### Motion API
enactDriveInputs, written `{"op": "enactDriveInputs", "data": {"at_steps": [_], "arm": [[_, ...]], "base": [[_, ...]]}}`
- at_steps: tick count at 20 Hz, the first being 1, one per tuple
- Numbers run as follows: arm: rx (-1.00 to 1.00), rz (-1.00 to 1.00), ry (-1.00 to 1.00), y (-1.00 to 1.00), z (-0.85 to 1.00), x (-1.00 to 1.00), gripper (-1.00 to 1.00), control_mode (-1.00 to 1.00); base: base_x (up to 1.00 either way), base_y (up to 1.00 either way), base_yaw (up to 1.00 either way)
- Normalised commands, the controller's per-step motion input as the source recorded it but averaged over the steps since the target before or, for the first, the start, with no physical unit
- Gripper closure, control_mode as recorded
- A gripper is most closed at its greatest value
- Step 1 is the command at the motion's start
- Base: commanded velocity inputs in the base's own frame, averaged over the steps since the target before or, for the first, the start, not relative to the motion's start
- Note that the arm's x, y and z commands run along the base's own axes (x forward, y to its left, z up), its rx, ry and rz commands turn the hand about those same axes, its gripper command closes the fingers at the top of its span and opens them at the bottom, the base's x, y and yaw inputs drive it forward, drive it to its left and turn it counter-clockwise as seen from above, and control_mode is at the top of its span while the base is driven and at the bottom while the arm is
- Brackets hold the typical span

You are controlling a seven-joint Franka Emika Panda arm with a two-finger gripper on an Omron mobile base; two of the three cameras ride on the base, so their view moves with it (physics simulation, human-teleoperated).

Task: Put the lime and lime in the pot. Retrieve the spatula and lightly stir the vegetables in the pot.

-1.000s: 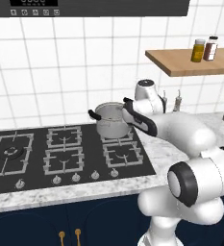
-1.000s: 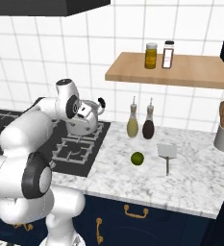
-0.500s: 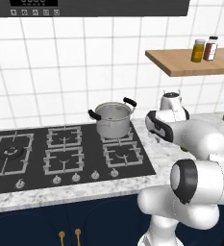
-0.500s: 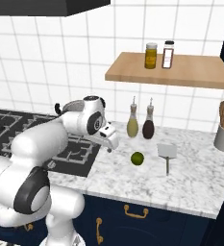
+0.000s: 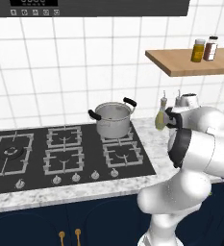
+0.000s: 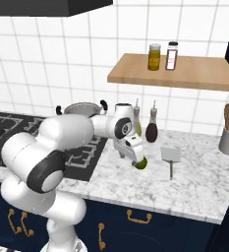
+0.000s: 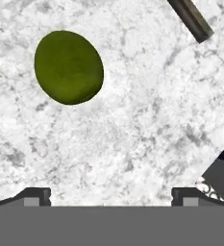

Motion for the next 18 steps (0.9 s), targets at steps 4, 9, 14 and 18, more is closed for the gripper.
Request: {"op": "enactDriveInputs", "data": {"at_steps": [4,9,14,18], "arm": [[0.0,-0.06,0.0,-0.36,-0.41,0.24,-1.0,-1.0],[-0.01,0.0,-0.09,-0.05,-0.39,0.29,-1.0,-1.0],[-0.01,0.01,-0.19,-0.1,-0.27,0.16,-1.0,-1.0],[-0.01,0.08,-0.14,-0.13,-0.33,0.03,-1.0,-1.0]], "base": [[0.0,0.0,0.0],[0.0,0.0,0.0],[0.0,0.0,0.0],[0.0,0.0,0.0]]}}
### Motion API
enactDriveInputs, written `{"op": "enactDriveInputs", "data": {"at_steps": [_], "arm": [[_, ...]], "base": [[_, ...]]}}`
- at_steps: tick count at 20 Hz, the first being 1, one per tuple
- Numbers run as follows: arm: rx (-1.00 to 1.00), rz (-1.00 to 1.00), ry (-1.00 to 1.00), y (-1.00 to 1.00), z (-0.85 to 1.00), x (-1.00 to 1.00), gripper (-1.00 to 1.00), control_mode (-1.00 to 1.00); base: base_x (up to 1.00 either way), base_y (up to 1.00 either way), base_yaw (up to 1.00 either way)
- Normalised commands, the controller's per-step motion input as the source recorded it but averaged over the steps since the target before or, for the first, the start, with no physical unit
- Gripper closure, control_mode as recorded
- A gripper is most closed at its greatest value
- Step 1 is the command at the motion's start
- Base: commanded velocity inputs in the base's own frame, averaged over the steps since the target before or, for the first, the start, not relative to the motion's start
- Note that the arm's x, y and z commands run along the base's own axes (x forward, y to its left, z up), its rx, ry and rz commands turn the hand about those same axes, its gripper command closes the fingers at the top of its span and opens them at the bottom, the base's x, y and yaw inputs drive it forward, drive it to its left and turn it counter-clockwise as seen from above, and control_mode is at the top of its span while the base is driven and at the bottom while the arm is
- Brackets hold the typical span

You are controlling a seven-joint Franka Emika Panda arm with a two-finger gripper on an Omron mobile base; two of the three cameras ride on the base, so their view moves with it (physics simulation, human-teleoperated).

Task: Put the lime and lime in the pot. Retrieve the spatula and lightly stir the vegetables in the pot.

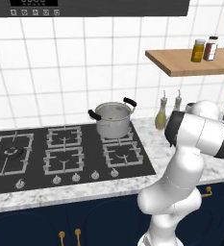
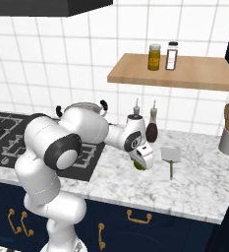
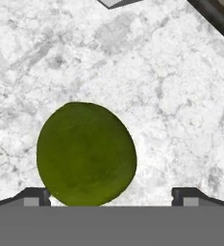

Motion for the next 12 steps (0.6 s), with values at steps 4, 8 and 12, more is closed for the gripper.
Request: {"op": "enactDriveInputs", "data": {"at_steps": [4,8,12], "arm": [[-0.02,0.08,-0.12,-0.01,-0.21,0.19,-1.0,-1.0],[-0.02,0.06,-0.13,-0.03,-0.1,0.14,-1.0,-1.0],[0.0,0.08,-0.09,0.0,-0.15,0.0,1.0,-1.0]], "base": [[0.0,0.0,0.0],[0.0,0.0,0.0],[0.0,0.0,0.0]]}}
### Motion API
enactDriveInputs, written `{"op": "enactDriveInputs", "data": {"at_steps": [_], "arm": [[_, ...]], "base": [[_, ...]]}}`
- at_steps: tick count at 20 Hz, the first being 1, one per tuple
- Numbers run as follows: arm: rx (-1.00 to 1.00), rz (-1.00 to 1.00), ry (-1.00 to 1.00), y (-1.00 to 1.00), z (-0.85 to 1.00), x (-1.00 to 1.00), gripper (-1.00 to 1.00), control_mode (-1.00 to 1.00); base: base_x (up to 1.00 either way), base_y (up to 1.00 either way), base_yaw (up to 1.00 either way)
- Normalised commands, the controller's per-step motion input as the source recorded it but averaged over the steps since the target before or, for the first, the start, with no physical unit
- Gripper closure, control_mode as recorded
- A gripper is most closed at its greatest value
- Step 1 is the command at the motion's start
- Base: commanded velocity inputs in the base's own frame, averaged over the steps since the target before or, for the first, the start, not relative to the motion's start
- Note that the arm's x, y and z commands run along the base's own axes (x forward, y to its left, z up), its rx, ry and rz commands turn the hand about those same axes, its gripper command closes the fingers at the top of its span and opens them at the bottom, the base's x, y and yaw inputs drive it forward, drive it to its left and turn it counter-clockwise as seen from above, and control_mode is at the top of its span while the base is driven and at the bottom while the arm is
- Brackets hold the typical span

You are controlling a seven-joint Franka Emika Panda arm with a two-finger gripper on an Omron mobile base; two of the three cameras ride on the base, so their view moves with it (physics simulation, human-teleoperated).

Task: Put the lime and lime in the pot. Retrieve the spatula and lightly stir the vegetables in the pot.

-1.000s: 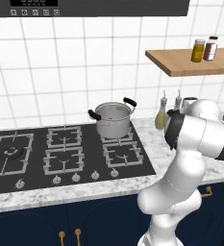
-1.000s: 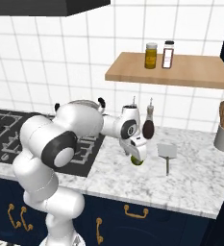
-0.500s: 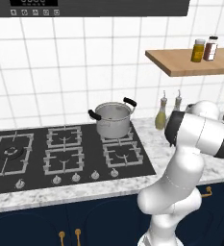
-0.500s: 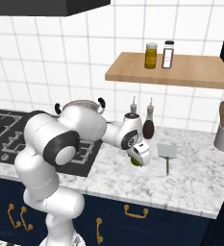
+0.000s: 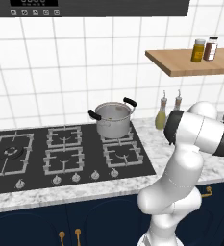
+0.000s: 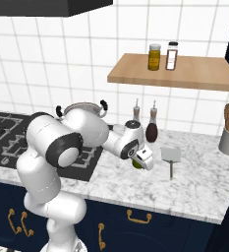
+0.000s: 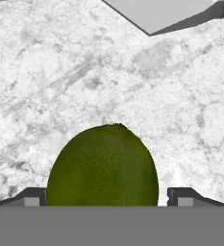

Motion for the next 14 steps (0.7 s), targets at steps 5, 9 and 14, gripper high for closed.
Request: {"op": "enactDriveInputs", "data": {"at_steps": [5,9,14], "arm": [[0.0,0.01,-0.06,0.16,0.25,-0.18,1.0,-1.0],[0.0,0.04,-0.07,0.67,1.0,-0.38,1.0,-1.0],[0.0,0.04,-0.01,1.0,1.0,-0.1,1.0,-1.0]], "base": [[0.0,0.0,0.0],[0.0,0.0,0.0],[0.0,0.0,0.0]]}}
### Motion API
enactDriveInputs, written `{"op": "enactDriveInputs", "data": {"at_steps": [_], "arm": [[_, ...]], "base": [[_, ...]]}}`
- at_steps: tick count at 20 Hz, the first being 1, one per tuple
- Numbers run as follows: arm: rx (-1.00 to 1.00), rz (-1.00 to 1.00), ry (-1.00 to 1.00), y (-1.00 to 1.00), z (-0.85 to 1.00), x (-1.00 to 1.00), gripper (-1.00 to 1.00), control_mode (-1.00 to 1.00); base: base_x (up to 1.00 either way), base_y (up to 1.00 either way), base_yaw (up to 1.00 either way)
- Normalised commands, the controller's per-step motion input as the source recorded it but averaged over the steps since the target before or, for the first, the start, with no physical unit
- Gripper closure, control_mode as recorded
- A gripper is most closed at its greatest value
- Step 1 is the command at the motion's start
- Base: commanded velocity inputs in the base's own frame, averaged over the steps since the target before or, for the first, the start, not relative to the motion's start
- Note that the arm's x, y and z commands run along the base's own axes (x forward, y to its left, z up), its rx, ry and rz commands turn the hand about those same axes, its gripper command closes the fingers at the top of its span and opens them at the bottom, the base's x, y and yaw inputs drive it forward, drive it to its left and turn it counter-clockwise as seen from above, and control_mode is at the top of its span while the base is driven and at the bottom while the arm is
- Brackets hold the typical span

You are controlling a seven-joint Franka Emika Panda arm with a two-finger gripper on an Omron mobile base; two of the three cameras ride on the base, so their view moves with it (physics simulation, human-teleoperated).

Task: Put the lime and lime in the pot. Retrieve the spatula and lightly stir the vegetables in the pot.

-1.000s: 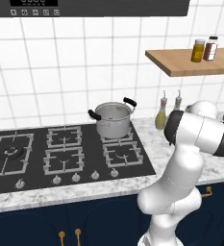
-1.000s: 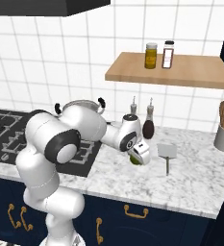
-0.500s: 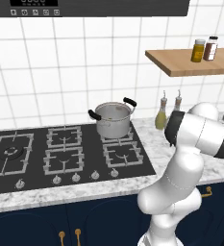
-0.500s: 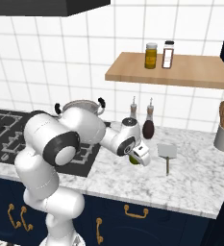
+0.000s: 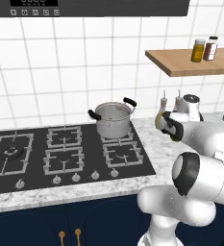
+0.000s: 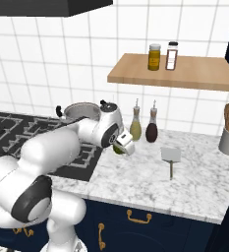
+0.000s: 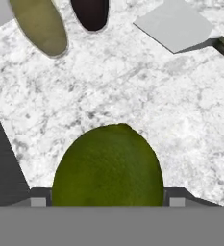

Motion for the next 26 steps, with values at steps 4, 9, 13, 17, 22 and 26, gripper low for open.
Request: {"op": "enactDriveInputs", "data": {"at_steps": [4,9,13,17,22,26], "arm": [[0.0,0.0,0.01,1.0,1.0,0.15,1.0,-1.0],[0.0,0.0,0.01,0.98,1.0,0.35,1.0,-1.0],[0.0,0.0,0.03,0.79,0.99,0.65,1.0,-1.0],[0.0,0.0,0.02,0.59,0.43,0.69,1.0,-1.0],[0.0,0.08,0.0,0.39,-0.58,0.73,1.0,-1.0],[0.0,0.1,0.0,0.21,-0.68,0.62,1.0,-1.0]], "base": [[0.0,0.0,0.0],[0.0,0.0,0.0],[0.0,0.0,0.0],[0.0,0.0,0.0],[0.0,0.0,0.0],[0.0,0.0,0.0]]}}
